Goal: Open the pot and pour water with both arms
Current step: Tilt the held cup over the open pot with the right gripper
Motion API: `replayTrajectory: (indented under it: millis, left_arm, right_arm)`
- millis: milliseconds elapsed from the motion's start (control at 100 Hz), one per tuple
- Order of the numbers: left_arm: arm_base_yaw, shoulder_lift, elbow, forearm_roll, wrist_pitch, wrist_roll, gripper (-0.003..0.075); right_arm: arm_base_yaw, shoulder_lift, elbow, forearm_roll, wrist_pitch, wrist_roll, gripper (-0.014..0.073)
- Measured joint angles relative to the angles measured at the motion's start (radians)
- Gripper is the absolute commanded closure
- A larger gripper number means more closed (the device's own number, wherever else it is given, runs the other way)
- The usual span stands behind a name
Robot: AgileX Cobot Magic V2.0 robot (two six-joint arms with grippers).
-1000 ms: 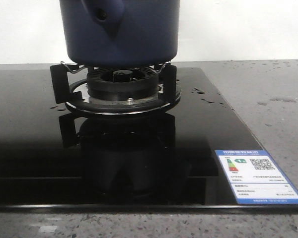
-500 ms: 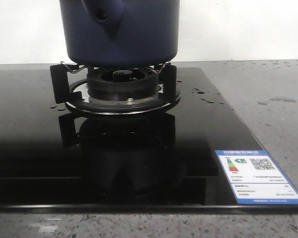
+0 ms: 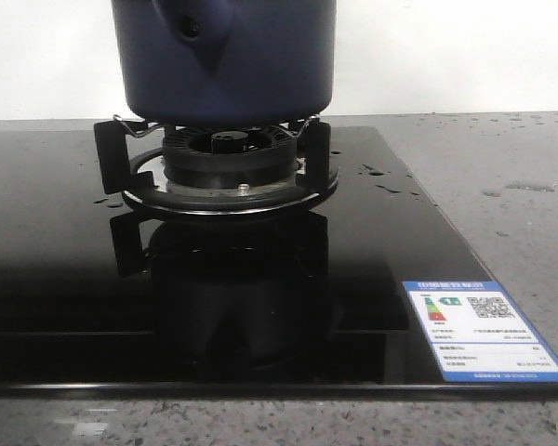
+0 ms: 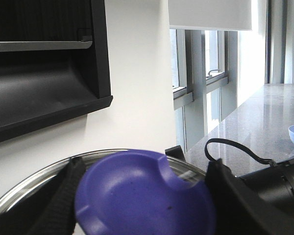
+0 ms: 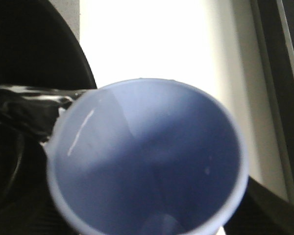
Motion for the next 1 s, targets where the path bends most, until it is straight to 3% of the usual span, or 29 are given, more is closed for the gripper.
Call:
replayTrajectory:
  millis: [400, 690, 1000]
  left_arm:
    - [0.000, 0.000, 0.000, 0.000, 0.002, 0.000, 0.0477]
    - [0.000, 0.000, 0.000, -0.001, 0.002, 0.000, 0.0477]
    - [0.000, 0.000, 0.000, -0.001, 0.002, 0.000, 0.0477]
  right_arm:
    - [0.002, 0.000, -0.001, 0.027, 0.030, 0.000, 0.0370]
    - [0.002, 0.000, -0.001, -0.352, 0.016, 0.000, 0.0370]
    - [0.002, 0.001, -0.026, -0.642, 0.058, 0.000, 0.0370]
